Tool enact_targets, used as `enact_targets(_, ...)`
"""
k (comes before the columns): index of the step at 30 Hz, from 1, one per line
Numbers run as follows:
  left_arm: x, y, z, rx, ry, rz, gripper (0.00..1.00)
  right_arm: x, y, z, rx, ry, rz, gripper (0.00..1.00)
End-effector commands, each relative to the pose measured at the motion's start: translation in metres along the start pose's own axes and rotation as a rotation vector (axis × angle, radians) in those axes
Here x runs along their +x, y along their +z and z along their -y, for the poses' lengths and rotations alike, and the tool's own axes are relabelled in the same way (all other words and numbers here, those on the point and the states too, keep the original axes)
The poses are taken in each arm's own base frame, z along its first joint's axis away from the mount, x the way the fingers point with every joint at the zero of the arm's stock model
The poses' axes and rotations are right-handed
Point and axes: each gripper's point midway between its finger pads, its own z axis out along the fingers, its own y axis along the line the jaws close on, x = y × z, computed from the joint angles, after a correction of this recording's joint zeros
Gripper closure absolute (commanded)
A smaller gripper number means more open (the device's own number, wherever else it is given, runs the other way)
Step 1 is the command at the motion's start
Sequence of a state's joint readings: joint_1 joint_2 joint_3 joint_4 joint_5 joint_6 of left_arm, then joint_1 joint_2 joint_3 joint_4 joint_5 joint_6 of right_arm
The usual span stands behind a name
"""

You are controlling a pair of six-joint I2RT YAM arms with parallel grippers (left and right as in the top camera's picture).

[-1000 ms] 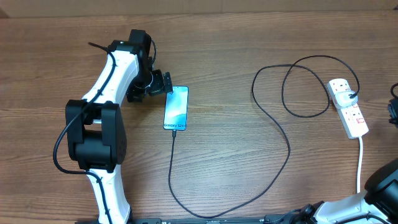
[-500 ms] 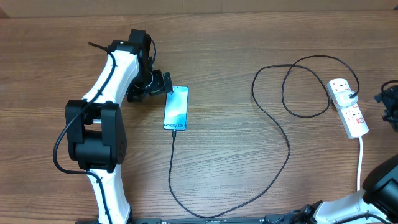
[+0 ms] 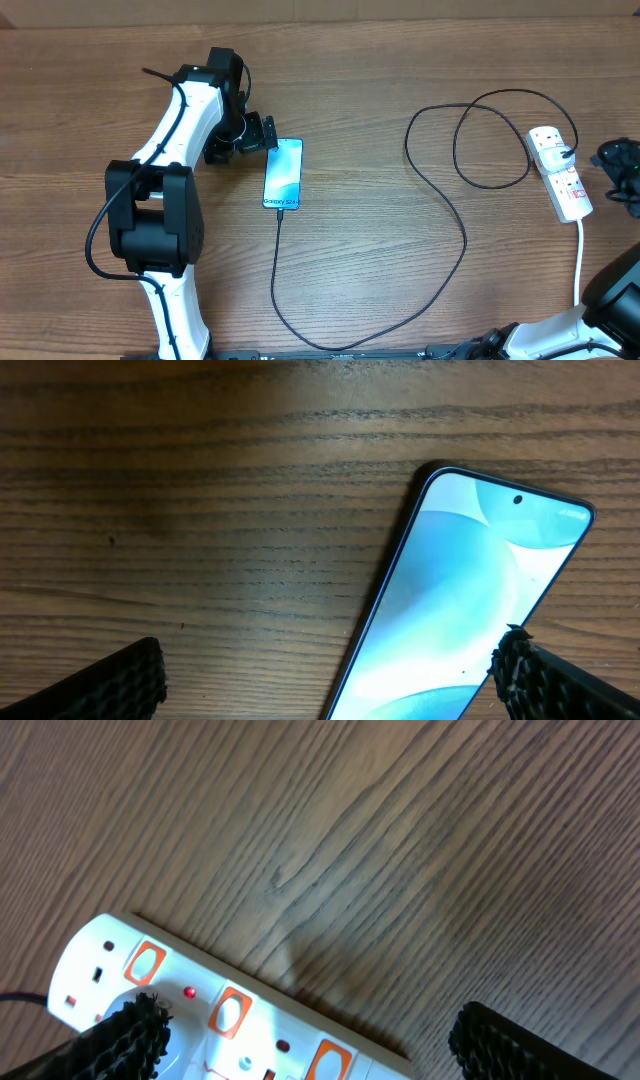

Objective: Plug charger to phone and switch on socket

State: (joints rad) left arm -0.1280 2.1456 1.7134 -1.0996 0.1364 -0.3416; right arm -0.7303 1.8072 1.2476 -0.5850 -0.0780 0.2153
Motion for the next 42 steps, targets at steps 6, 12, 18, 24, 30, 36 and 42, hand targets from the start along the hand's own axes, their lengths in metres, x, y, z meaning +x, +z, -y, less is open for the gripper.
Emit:
enact_targets(6, -0.008, -0.013, -0.002, 0.000, -0.019, 0.041, 0.00, 0.007, 0.008, -0.011, -0.077, -0.102, 0.018, 0.08)
enact_targets(12, -0.008, -0.013, -0.002, 0.000, -0.019, 0.041, 0.00, 0.014, 0.008, -0.018, -0.121, -0.148, -0.009, 0.07)
enact_targets(18, -0.008, -0.013, -0.002, -0.001, -0.019, 0.041, 0.01, 0.007, 0.000, -0.026, -0.179, -0.173, 0.009, 0.06)
enact_targets(24, -0.008, -0.013, -0.002, -0.001, -0.019, 0.041, 0.00, -0.011, -0.009, -0.024, -0.185, -0.163, 0.080, 0.00)
enact_targets(30, -0.008, -0.013, -0.002, -0.001, -0.019, 0.041, 0.00, -0.007, -0.016, -0.050, -0.332, -0.459, 0.112, 0.00)
enact_targets(36, -0.008, -0.013, -0.002, -0.001, -0.019, 0.041, 0.00, 0.016, -0.016, -0.052, -0.382, -0.729, 0.075, 0.05)
enact_targets(42, -0.008, -0.013, -0.002, 0.000, -0.019, 0.041, 0.00, 0.016, -0.008, -0.043, -0.330, -0.728, 0.061, 0.00)
